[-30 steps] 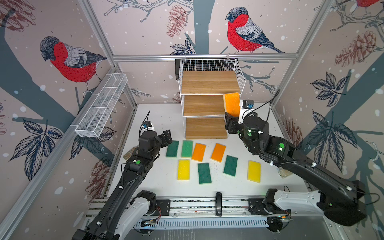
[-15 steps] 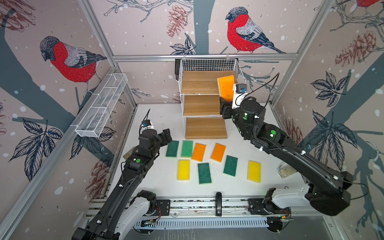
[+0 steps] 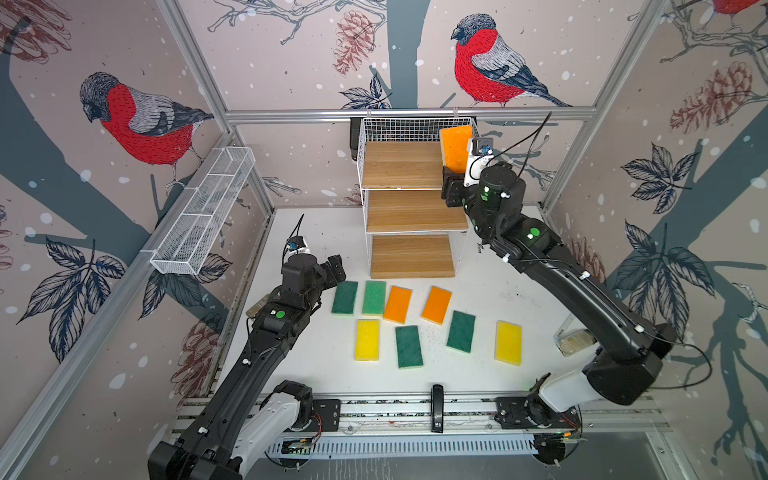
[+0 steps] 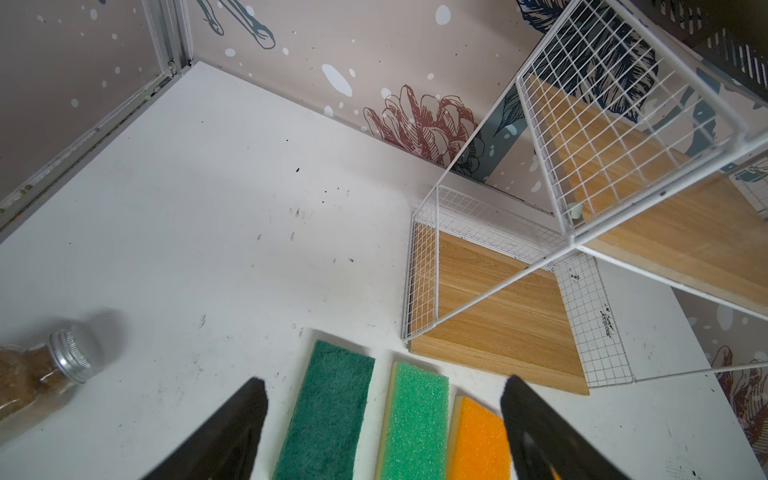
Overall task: Place and organize the cleaning sponges onto the shelf
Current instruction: 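Lift the orange sponge with the right gripper up to the top shelf, then lower the orange sponge onto the top shelf and open the right gripper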
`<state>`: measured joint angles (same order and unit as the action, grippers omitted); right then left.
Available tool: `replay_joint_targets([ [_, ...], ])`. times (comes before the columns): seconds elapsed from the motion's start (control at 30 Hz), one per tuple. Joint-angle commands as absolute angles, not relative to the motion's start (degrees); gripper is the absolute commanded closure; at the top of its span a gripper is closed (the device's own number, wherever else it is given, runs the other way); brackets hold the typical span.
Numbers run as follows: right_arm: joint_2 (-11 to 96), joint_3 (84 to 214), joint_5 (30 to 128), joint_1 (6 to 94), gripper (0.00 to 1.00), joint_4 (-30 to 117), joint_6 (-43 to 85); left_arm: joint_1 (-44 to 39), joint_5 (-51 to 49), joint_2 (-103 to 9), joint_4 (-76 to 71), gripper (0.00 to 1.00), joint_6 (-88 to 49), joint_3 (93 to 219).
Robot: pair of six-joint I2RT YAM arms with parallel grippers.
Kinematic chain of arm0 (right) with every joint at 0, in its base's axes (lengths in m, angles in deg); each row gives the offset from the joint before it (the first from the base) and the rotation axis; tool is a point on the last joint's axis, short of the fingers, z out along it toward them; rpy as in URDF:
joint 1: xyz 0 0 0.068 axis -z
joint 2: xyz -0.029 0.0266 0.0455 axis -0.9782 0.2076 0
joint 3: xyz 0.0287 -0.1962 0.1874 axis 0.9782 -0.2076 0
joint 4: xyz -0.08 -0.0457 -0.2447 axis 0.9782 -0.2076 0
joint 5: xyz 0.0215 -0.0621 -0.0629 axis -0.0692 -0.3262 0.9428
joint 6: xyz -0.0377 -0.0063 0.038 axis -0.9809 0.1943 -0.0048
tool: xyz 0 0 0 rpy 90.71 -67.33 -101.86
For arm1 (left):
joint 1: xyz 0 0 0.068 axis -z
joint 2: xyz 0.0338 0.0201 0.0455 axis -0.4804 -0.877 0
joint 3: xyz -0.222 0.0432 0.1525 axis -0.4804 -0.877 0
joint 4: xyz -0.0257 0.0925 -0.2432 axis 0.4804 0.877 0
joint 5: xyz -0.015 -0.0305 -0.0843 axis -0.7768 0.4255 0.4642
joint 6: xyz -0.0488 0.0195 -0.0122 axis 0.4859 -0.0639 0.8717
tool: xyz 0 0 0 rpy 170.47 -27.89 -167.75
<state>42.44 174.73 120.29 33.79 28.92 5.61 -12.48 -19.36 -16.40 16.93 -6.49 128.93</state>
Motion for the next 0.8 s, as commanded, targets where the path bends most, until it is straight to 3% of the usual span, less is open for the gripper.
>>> replay_joint_targets([
  [0.0, 44.0, 176.7, 121.5, 34.5, 0.31, 28.9, 5.1, -12.5, -19.0, -16.7, 14.4, 0.11, -6.6, 129.5],
  [0.77, 51.6, 185.8, 124.3, 37.5, 0.28, 20.4, 12.3, -12.5, -18.8, -17.3, 13.2, 0.11, -7.1, 129.3],
])
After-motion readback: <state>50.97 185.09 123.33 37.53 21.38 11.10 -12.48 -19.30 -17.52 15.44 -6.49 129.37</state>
